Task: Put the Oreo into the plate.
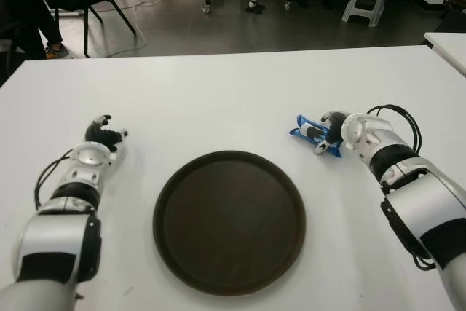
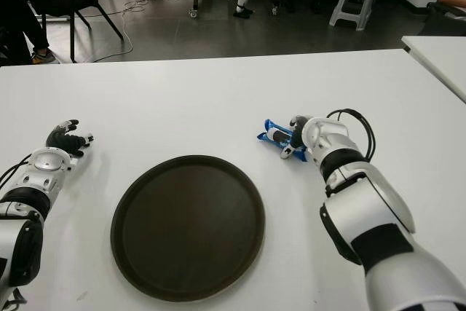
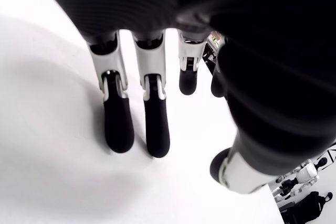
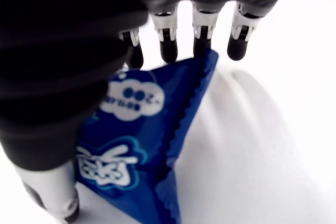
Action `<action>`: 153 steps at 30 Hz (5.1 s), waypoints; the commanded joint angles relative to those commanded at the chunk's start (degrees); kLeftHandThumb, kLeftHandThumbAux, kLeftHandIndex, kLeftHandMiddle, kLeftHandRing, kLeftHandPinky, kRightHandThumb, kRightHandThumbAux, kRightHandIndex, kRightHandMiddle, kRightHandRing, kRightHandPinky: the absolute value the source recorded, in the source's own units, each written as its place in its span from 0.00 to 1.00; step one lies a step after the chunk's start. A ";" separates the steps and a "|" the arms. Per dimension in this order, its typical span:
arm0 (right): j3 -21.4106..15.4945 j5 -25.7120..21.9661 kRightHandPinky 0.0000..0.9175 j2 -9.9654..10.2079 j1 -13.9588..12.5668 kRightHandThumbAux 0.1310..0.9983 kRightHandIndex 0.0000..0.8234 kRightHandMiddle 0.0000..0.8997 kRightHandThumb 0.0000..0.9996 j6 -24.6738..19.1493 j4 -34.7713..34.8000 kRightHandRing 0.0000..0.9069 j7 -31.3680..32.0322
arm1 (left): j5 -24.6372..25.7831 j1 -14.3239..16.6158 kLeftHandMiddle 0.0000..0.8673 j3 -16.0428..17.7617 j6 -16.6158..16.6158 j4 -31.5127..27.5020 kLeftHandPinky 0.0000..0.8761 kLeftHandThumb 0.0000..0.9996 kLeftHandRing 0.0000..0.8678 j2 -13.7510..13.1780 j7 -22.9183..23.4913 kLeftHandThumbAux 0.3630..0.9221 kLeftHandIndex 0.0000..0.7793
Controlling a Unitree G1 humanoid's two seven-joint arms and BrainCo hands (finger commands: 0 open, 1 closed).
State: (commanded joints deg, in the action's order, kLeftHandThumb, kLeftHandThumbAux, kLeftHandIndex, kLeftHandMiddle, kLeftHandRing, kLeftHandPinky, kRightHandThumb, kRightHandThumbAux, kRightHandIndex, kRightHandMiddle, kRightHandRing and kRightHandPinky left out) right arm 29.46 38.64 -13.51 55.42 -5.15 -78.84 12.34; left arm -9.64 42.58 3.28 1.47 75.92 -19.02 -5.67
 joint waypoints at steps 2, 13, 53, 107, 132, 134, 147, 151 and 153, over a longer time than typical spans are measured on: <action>0.02 -0.01 0.00 0.12 0.06 0.71 0.03 0.05 0.00 0.09 -0.03 0.00 0.24 | -0.15 0.02 0.11 -0.15 -0.07 0.01 0.16 0.23 0.13 0.02 -0.06 0.75 0.11; -0.75 -0.60 0.00 0.98 0.04 0.71 0.02 0.05 0.00 -0.21 0.00 0.00 -0.08 | -0.48 0.20 0.09 -0.65 -0.54 -0.12 0.14 0.23 0.12 0.21 -0.09 0.75 0.08; 1.48 0.59 0.00 2.90 1.74 0.74 0.04 0.07 0.00 0.62 0.21 0.02 0.77 | 0.35 -0.03 0.10 0.46 -0.04 0.08 0.13 0.25 0.11 0.56 -0.81 0.69 0.09; 2.28 0.67 0.00 4.40 1.13 0.73 0.04 0.08 0.00 -0.40 0.22 0.02 0.45 | 0.01 -0.04 0.08 0.03 0.04 0.14 0.11 0.25 0.10 0.06 0.06 0.73 0.09; -1.98 -1.19 0.53 3.78 -2.75 0.64 0.51 0.50 0.82 0.23 -0.08 0.51 -21.01 | 0.07 -0.04 0.10 0.40 0.14 0.00 0.13 0.23 0.12 0.16 -0.47 0.70 0.09; -2.27 -1.42 0.55 3.86 -2.78 0.64 0.51 0.51 0.83 0.16 -0.05 0.53 -21.61 | -0.01 -0.05 0.10 0.33 0.14 0.02 0.13 0.24 0.12 0.13 -0.49 0.69 0.09; -5.17 -3.21 0.73 4.28 -2.84 0.64 0.48 0.60 0.84 0.23 0.11 0.71 -23.69 | -0.40 0.03 0.08 -0.43 0.06 0.03 0.13 0.21 0.10 -0.15 -0.09 0.72 0.07; -5.92 -3.82 0.76 4.35 -2.86 0.63 0.49 0.61 0.84 0.36 0.19 0.75 -23.85 | -0.44 0.10 0.09 -0.51 0.09 0.01 0.15 0.22 0.12 -0.16 -0.06 0.74 0.08; -6.21 -4.10 0.76 4.40 -2.86 0.63 0.48 0.61 0.84 0.41 0.22 0.73 -23.90 | -0.36 0.09 0.10 -0.47 0.15 0.00 0.15 0.22 0.12 -0.16 0.10 0.74 0.08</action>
State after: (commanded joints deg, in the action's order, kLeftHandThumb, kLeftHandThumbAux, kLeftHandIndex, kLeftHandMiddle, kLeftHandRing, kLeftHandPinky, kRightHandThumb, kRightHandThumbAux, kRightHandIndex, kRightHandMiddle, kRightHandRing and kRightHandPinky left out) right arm 23.26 34.54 -9.12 52.56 -4.74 -78.63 -11.56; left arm -9.99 42.67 2.82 1.61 75.92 -19.19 -5.57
